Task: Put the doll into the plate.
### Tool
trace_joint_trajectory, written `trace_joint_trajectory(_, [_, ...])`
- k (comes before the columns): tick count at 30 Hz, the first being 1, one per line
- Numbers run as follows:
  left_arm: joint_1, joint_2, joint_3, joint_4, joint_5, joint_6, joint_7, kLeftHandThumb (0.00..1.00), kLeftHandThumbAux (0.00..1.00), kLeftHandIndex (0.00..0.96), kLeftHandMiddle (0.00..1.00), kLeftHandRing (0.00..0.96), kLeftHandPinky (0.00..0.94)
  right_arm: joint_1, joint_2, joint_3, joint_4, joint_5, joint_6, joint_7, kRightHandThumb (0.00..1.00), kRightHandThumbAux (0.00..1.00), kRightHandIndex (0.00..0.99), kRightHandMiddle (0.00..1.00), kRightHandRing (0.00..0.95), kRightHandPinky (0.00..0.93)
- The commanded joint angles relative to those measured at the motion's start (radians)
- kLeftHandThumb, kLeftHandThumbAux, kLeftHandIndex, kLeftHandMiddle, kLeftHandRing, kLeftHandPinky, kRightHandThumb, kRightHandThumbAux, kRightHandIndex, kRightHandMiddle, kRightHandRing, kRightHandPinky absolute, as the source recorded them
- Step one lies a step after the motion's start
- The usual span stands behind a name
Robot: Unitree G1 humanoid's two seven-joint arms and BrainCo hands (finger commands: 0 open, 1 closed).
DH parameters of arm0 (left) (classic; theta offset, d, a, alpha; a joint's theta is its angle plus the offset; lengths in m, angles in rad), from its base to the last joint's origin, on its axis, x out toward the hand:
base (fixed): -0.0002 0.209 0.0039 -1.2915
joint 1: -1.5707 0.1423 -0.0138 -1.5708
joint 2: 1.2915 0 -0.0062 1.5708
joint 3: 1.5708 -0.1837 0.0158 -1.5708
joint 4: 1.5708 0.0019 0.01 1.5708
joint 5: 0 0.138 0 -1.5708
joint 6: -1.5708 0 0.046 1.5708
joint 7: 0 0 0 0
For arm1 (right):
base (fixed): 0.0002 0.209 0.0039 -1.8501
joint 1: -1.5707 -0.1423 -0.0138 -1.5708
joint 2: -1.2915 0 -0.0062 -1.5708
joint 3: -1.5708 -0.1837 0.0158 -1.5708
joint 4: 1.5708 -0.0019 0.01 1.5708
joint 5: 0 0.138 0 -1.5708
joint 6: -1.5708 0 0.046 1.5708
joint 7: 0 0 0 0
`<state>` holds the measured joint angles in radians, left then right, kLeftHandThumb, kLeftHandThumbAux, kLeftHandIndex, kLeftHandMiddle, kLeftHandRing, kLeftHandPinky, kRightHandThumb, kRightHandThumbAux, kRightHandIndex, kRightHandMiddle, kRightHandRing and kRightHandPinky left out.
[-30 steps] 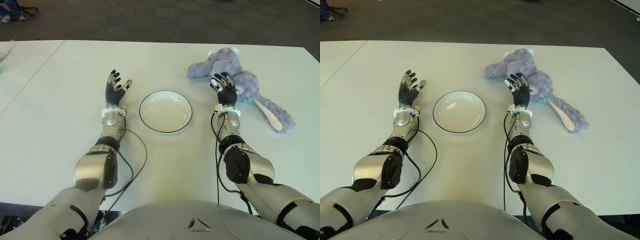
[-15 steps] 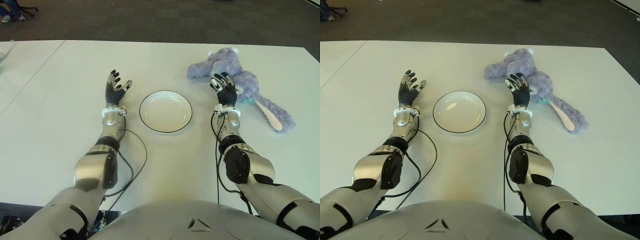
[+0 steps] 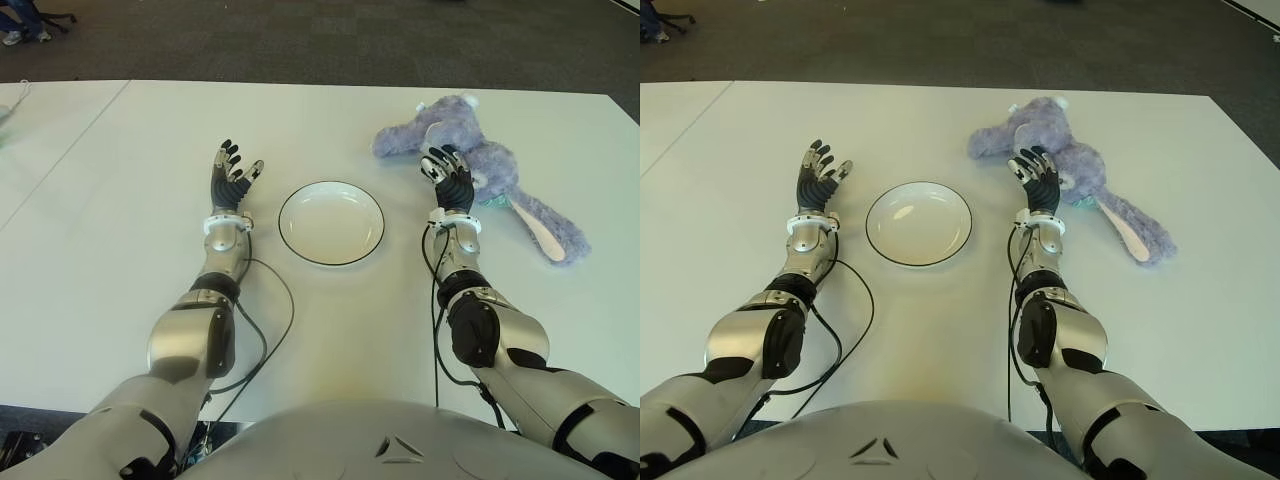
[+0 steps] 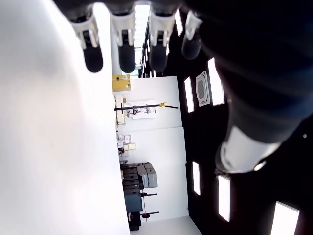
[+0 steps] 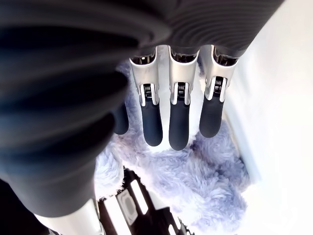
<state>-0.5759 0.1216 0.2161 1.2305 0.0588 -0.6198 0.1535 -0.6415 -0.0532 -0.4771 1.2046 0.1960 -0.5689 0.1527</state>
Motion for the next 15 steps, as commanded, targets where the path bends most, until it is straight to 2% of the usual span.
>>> trace_joint_trajectory(1, [0.202, -0.051, -0.014, 0.123, 0.021, 0.096, 0.002, 0.169, 0.719, 0.062, 0.121, 0.115, 0.141, 0.318, 0.129, 0.04, 0.116, -0.045, -0.019, -0.091, 0.07, 0.841, 0.2, 0.265, 0.266, 0.235])
trace_joint_trajectory(3, [0.202, -0.051, -0.014, 0.123, 0.02, 0.095, 0.001, 0.165, 0.722, 0.061, 0.12, 0.116, 0.147, 0.337, 0.16, 0.08, 0.1, -0.091, -0.095, -0.158, 0.072, 0.85, 0.22, 0.271, 0.263, 0.225])
trace_joint_trajectory(5, [0.203, -0.05, -0.013, 0.123, 0.019, 0.096, -0.001, 0.165, 0.718, 0.06, 0.12, 0.116, 0.144, 0.354, 0.184, 0.125, 0.075, -0.148, -0.168, -0.24, 0.088, 0.859, 0.239, 0.277, 0.273, 0.255])
trace_joint_trajectory(8, [0.204, -0.049, -0.014, 0.122, 0.02, 0.096, -0.003, 0.166, 0.714, 0.061, 0.118, 0.114, 0.141, 0.384, 0.185, 0.195, 0.046, -0.257, -0.253, -0.392, 0.142, 0.87, 0.28, 0.294, 0.296, 0.294])
trace_joint_trajectory(10, [0.205, -0.048, -0.014, 0.122, 0.02, 0.096, -0.004, 0.164, 0.715, 0.061, 0.118, 0.114, 0.14, 0.391, 0.181, 0.218, 0.042, -0.292, -0.269, -0.445, 0.156, 0.871, 0.288, 0.297, 0.3, 0.3])
trace_joint_trajectory(11, [0.205, -0.047, -0.015, 0.122, 0.022, 0.097, -0.003, 0.164, 0.715, 0.061, 0.118, 0.114, 0.14, 0.399, 0.175, 0.244, 0.021, -0.342, -0.286, -0.517, 0.157, 0.871, 0.288, 0.297, 0.3, 0.3])
trace_joint_trajectory(12, [0.205, -0.046, -0.016, 0.122, 0.023, 0.097, -0.002, 0.16, 0.712, 0.063, 0.115, 0.112, 0.14, 0.405, 0.171, 0.265, 0.006, -0.38, -0.299, -0.574, 0.219, 0.869, 0.318, 0.31, 0.315, 0.311])
trace_joint_trajectory(15, [0.204, -0.045, -0.017, 0.122, 0.024, 0.098, -0.002, 0.155, 0.707, 0.064, 0.114, 0.111, 0.14, 0.409, 0.153, 0.309, -0.013, -0.457, -0.31, -0.704, 0.269, 0.866, 0.34, 0.322, 0.325, 0.318])
